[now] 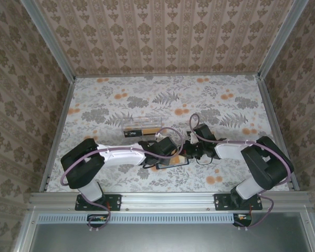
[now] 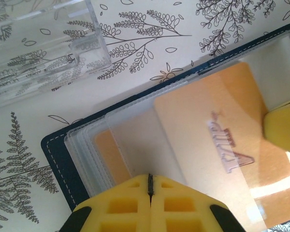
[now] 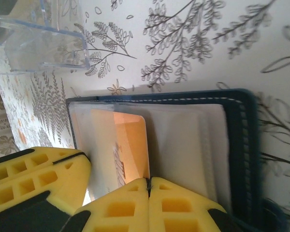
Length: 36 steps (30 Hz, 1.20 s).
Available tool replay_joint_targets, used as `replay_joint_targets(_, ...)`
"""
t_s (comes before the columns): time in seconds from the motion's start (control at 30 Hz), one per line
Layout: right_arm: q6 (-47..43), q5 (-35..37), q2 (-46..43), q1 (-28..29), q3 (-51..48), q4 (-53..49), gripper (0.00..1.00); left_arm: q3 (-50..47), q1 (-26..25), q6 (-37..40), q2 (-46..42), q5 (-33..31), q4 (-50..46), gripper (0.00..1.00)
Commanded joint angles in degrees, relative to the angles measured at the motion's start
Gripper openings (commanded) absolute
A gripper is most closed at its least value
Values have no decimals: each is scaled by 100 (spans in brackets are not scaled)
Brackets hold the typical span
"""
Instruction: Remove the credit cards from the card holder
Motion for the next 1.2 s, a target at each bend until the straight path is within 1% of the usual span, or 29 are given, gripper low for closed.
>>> replay_joint_targets(0.0,-169,51,-280,-150,-127,-471,0,-302,22,-111,108,38,-592,5)
replay_joint_targets(0.17,-344,105,-842,-382,-202,-960,0,-291,24,-89,68,28,-597,5)
replay_joint_targets(0.3,-479,177,-1552,-644,-268,-1459,0,-292,22,-81,-67,29,-537,5)
replay_joint_targets(0.47,-624,375,-2350,-689,-144,-2101,0,-201,22,-16,-397,163,-350,8)
replay_joint_targets(0.57,-746,499,-2745,-682,59,-2497,0,-122,21,14,-806,151,-315,11)
replay_joint_targets(0.67,-879,661,-3030,-642,355,-2880,0,-121,59,-75,-1393,-78,-376,13)
replay_joint_targets(0.73,-1049,856,-3122,-514,644,-3101,0,-192,145,-138,-1887,-196,-440,15)
replay_joint_targets(0.83,-1354,1125,-3001,-207,1186,-3417,0,-365,356,-222,-2663,-321,-647,22)
replay_joint_targets(0.87,-1495,1262,-2900,-54,1406,-3510,0,-435,432,-247,-2943,-374,-757,29)
replay_joint_targets(0.9,-1622,1405,-2809,84,1608,-3588,0,-488,489,-272,-3230,-454,-866,45)
replay_joint_targets(0.93,-1793,1635,-2682,302,1844,-3679,0,-572,545,-293,-3550,-549,-1007,56)
replay_joint_targets(1.0,-2184,2076,-2409,724,2318,-3803,0,-718,654,-366,-4166,-752,-1303,69)
replay_joint_targets(1.03,-2411,2169,-2228,881,2536,-3807,0,-793,724,-408,-4480,-837,-1489,76)
replay_joint_targets(1.1,-2973,2231,-1930,1134,2845,-3729,0,-947,856,-455,-5055,-958,-1804,87)
replay_joint_targets(1.13,-3256,2274,-1787,1250,2970,-3649,0,-1036,921,-462,-5343,-1004,-1943,90)
replay_joint_targets(1.17,-3580,2299,-1665,1345,3098,-3595,0,-1118,981,-465,-5617,-1032,-2065,97)
